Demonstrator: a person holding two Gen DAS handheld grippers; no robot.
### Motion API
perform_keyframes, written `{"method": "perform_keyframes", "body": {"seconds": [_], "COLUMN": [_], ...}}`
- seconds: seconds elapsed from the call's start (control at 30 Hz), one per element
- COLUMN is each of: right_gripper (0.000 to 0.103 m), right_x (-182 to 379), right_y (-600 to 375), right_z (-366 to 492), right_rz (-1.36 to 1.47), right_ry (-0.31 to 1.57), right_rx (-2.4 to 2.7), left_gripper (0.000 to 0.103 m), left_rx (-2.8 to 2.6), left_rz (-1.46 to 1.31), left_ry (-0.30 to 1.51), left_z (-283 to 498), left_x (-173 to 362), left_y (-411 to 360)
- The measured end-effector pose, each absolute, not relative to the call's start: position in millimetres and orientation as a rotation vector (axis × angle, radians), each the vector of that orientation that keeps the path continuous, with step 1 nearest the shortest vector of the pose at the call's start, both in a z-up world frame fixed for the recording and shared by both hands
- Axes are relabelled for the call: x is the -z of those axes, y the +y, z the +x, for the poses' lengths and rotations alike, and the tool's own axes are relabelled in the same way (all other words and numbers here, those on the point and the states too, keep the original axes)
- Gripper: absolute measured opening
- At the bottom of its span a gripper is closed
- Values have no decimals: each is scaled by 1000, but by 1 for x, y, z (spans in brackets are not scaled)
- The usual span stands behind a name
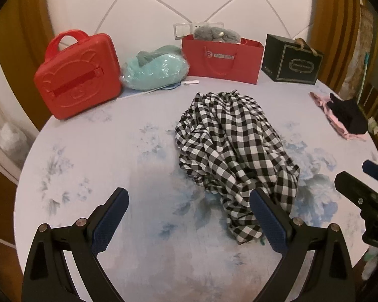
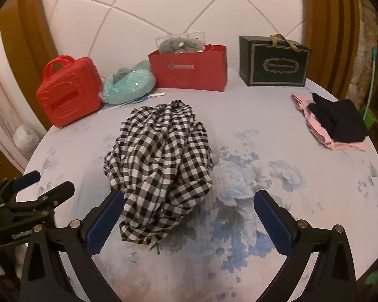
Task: Fold clothes
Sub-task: 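Move both grippers toward the crumpled gingham garment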
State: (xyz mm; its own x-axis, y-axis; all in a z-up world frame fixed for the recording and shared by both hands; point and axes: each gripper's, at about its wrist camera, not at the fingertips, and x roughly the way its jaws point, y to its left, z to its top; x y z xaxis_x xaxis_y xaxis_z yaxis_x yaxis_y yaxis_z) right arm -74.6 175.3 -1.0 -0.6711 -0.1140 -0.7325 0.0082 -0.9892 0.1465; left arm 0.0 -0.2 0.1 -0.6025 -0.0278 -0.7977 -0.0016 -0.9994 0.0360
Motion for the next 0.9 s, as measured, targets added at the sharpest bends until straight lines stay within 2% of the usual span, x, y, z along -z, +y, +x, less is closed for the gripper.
{"method": "perform_keyframes", "body": {"seconds": [0.27, 0.63, 0.9], "right_gripper": [103, 103, 103], "right_x": [4, 5, 6], "right_y": [165, 162, 156], "right_z": [-81, -87, -90], "right_rz": [1307, 1269, 1278], "right_ry": [-145, -189, -152], "right_rx": [2789, 2758, 2750], "left_gripper": [98, 98, 98], "left_rx": [2802, 2783, 2773], "left_rz": [1381, 1393, 1397], "left_ry": [-11, 51, 53], "left_z": [1, -2, -6], "left_x": [-3, -3, -2], "left_y": [-8, -15, -20]}}
